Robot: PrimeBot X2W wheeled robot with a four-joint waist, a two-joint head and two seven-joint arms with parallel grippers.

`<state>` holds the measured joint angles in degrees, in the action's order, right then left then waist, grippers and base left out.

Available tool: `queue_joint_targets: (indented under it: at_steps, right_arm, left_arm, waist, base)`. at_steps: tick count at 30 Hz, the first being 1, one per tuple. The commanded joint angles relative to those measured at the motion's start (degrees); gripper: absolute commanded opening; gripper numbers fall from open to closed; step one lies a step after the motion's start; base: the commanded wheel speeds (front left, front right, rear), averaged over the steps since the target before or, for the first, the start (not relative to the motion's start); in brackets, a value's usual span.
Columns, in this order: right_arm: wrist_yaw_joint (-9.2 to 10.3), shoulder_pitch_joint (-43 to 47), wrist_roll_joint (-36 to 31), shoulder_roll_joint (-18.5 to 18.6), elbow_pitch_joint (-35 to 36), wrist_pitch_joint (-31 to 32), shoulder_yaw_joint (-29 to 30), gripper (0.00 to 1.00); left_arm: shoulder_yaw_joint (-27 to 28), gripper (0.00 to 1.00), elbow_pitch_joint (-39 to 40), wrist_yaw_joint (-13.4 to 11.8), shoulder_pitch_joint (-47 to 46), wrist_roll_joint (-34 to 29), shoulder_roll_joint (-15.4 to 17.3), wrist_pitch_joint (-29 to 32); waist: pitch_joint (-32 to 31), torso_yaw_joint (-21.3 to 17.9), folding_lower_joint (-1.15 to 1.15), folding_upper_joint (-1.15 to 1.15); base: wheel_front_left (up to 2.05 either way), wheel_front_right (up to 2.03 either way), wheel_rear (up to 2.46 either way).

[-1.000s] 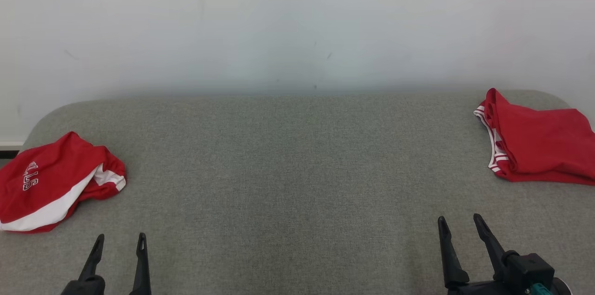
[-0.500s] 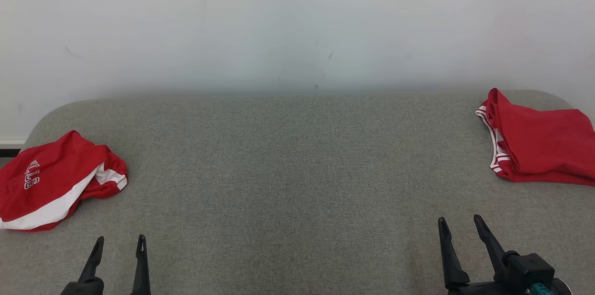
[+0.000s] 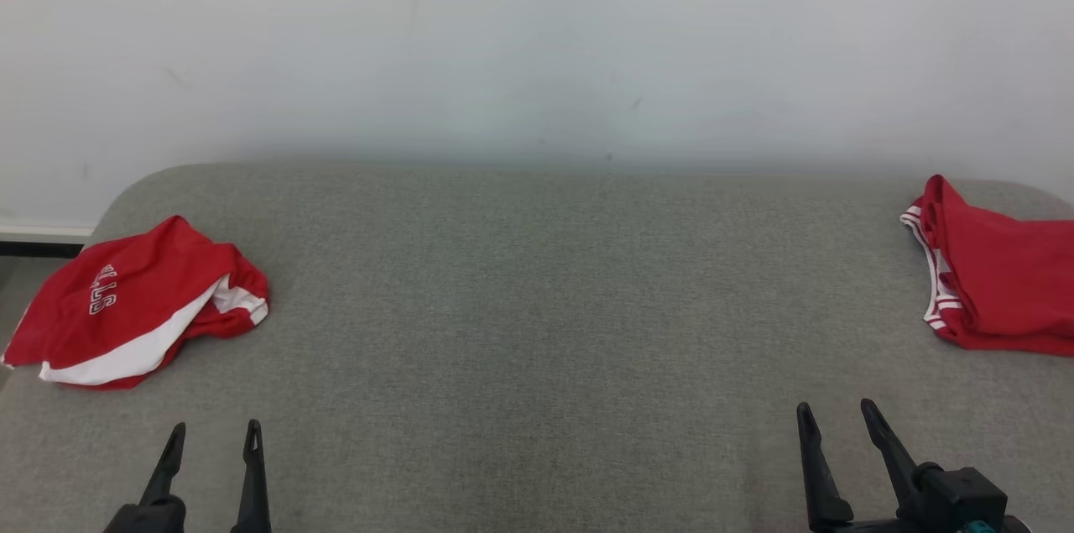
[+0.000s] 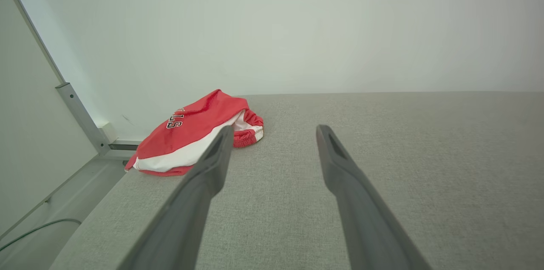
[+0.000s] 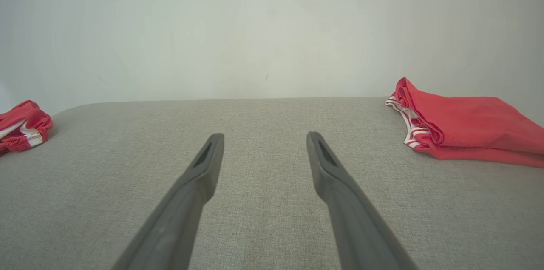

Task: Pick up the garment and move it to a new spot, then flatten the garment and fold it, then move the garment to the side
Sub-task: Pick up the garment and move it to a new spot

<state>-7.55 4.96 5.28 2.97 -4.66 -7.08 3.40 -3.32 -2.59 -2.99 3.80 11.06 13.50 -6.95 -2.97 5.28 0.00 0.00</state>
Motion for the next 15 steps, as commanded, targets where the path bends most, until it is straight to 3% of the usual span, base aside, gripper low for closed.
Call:
queue_joint_targets:
  at_steps: [1, 15]
  right_arm:
    - [0.15, 0.7, 0.3, -0.2, -0.2, -0.3, 0.4, 1.00]
    - [0.15, 1.6, 1.4, -0.2, -1.4, -1.0, 0.5, 1.00]
  left_arm:
    - [-0.1, 1.00, 0.1, 0.0, -0.2, 0.4, 0.3, 0.4]
    - [0.3, 1.00, 0.8, -0.7, 0.6, 0.9, 1.5, 1.4]
  waist:
    - [0.1, 2.1, 0.00, 0.00]
    - [0.3, 14.2, 0.00, 0.00]
  base:
    - [0.00, 0.00, 0.00]
    - [0.00, 0.00, 0.00]
